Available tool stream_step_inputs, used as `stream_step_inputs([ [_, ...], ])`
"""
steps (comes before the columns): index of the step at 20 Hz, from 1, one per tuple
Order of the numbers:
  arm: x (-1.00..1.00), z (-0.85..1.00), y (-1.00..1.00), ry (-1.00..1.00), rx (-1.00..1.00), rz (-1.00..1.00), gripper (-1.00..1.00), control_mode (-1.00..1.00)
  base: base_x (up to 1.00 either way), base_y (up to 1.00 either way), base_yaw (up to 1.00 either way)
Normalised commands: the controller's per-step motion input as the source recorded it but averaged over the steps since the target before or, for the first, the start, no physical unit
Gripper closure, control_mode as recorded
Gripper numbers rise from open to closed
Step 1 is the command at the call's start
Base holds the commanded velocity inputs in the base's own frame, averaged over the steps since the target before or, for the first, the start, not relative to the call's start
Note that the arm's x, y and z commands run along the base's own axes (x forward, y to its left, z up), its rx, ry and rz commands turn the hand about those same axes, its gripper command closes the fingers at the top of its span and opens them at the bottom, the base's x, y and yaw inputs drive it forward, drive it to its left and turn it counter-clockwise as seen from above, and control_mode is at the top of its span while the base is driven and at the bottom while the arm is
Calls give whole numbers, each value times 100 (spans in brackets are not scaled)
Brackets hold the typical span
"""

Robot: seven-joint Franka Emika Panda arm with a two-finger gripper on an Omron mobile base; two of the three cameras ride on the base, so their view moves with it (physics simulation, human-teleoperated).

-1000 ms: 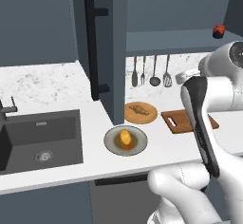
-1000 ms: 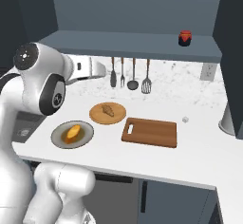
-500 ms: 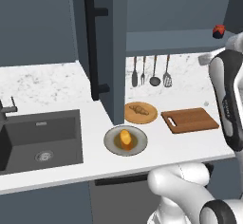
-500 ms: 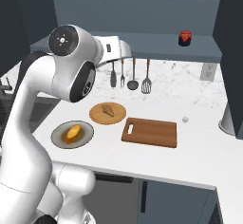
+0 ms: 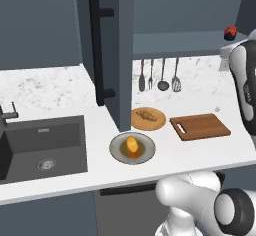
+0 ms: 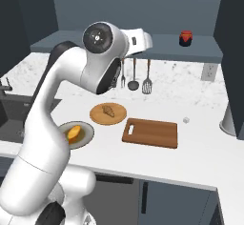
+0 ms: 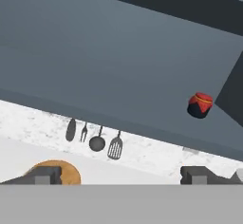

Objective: From the different types of pastries on the counter, select a croissant and place it on the cutting board. Then retrieve a jar of jam from the cabinet and place it alongside the croissant on the cutting board.

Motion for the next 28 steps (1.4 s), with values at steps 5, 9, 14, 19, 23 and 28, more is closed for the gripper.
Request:
stream_step_inputs([
  [5, 53, 40, -29, 0, 0, -7, -100, -100, 0, 0, 0],
  [9, -2, 4, -53, 0, 0, -13, -100, -100, 0, 0, 0],
  [14, -21, -3, -62, -5, 0, -12, -100, -100, 0, 0, 0],
  [19, -3, -49, 0, 4, -1, -3, -100, -100, 0, 0, 0],
  [23, 0, -16, 0, 0, 9, 0, -100, -100, 0, 0, 0],
  [28, 74, 6, -22, 0, 10, -8, -100, -100, 0, 0, 0],
])
